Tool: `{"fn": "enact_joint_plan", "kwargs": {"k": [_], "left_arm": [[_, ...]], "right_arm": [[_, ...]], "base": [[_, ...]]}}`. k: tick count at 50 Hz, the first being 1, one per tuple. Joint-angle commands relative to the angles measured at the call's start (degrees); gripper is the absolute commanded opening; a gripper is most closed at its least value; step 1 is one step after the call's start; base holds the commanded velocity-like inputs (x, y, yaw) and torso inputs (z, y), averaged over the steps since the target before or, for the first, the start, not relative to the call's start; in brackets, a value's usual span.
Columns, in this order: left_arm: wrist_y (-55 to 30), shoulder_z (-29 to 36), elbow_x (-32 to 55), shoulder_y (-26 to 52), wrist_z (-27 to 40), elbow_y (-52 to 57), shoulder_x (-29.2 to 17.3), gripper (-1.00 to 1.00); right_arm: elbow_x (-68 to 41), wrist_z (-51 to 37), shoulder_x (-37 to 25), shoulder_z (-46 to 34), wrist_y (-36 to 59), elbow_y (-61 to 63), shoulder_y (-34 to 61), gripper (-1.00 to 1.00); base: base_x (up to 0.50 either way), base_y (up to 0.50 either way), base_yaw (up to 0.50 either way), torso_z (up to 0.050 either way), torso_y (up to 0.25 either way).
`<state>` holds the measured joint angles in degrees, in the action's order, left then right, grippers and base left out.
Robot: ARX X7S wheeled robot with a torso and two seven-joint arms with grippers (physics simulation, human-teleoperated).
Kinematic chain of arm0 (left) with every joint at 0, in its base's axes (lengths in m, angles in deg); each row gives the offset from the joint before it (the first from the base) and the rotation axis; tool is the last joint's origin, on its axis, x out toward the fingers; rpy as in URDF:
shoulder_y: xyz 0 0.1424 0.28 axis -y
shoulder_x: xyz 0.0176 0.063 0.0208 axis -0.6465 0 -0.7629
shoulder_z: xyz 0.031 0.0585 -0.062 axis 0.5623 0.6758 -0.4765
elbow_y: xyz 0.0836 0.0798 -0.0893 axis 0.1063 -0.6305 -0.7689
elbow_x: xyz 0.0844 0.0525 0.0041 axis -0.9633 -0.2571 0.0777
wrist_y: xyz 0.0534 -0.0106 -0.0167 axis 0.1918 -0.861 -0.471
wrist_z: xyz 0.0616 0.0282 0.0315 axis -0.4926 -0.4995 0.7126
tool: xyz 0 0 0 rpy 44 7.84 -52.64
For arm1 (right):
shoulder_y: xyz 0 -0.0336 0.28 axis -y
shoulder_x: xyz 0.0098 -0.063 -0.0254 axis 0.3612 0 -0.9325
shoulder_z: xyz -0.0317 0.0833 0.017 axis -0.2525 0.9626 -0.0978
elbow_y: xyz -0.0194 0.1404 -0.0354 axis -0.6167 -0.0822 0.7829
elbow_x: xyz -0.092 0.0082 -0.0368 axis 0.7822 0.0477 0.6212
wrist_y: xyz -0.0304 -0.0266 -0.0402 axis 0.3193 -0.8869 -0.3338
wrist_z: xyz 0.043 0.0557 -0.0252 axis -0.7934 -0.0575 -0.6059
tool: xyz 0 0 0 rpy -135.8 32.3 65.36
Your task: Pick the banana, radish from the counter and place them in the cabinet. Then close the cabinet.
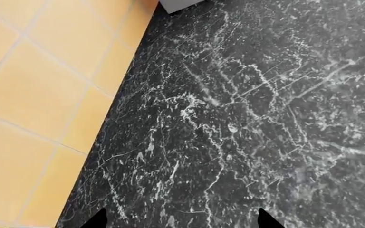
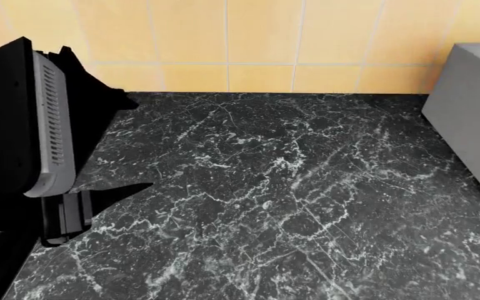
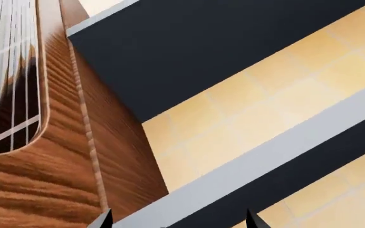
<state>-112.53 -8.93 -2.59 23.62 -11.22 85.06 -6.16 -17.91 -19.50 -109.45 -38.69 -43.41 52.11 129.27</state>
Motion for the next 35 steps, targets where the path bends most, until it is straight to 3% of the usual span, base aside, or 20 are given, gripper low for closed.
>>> {"fn": "enact_joint_plan", "kwargs": {"k": [1,35], "left_arm": [[0.13,-0.17,0.41,-0.75,0.59,0.26,-0.31,1.0],[0.29,-0.63,1.86,-2.22,2.0,1.27,-0.78,1.0]], "right_arm": [[-4.12,-0.99,1.99,1.05,-3.4,-2.19,4.23,1.0],[4.53,-0.51,9.49,-24.74,-0.04,-12.03,28.45,1.0]], "base": [[0.0,0.0,0.0,0.0,0.0],[0.0,0.0,0.0,0.0,0.0]]}}
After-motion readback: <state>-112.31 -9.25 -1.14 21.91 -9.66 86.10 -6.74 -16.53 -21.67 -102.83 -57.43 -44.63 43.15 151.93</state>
